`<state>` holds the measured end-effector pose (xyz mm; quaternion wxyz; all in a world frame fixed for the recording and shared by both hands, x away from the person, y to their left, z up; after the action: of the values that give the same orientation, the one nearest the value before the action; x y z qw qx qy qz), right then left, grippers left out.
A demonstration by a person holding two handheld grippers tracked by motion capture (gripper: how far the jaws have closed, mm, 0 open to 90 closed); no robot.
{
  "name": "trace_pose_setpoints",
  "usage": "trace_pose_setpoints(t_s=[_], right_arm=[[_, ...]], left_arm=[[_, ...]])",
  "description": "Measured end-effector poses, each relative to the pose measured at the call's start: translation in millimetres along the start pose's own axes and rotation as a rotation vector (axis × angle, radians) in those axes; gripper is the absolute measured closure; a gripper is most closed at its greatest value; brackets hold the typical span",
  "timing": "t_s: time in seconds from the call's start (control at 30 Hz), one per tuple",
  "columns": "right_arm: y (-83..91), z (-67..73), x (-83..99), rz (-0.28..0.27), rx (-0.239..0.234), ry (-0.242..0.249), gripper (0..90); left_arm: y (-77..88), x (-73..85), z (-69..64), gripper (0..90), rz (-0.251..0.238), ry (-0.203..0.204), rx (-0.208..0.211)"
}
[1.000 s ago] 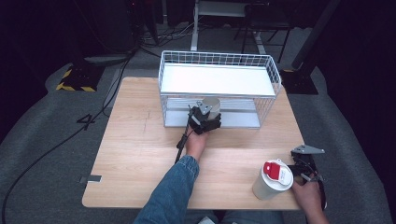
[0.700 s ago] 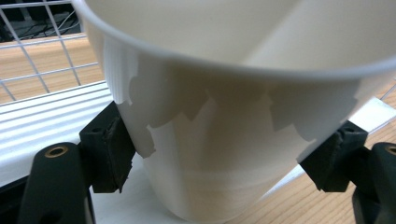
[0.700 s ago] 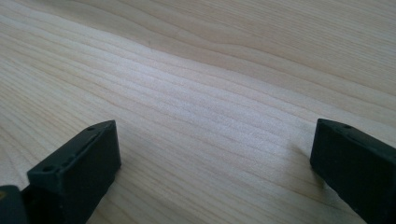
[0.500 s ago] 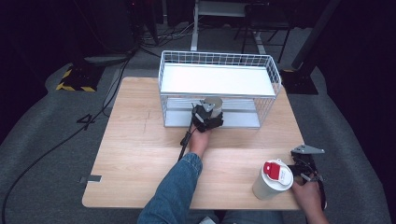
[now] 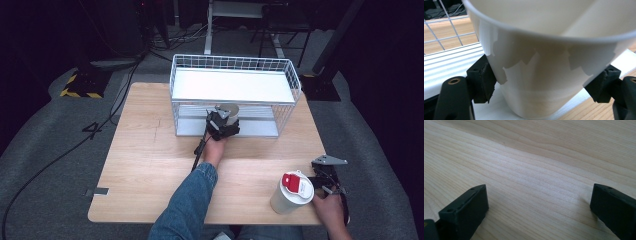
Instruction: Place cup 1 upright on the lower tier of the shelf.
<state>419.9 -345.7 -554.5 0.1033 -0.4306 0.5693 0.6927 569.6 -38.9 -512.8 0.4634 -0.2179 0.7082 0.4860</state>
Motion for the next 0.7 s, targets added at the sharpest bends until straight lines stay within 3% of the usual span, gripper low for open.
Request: trace_pose_setpoints(t_s=[0.37,0.47,0.57,0.7], right_arm=[[0.0,-0.1,0.1,0.001,0.000,0.001,1.8],[0.0,0.0,0.0,0.000,0.000,0.000,1.8],[0.0,0.0,0.0,0.000,0.000,0.000,1.8],[0.0,0.0,0.0,0.000,0.000,0.000,1.8]], left_arm=[[-3.4,2.9,1.6,22.5,0.009,-0.011,-0.008],[-3.5,3.2,2.4,21.5,0.011,0.016,0.013],[-3.5,2.6,4.0,15.0,0.006,0.043,0.016],[-2.0,1.4,3.9,13.3,0.002,0.027,0.005]])
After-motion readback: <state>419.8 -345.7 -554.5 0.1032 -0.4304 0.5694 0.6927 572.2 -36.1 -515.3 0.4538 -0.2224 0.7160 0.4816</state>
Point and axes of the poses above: each handheld gripper's, and its own axes: y roughly backward along the jaws, x roughly out of its underside, z roughly to its left, the point moved 7 cm from there along -y, roughly forward along the jaws, and after that the axes turned 1 degree about y, right-handed, at the moved point
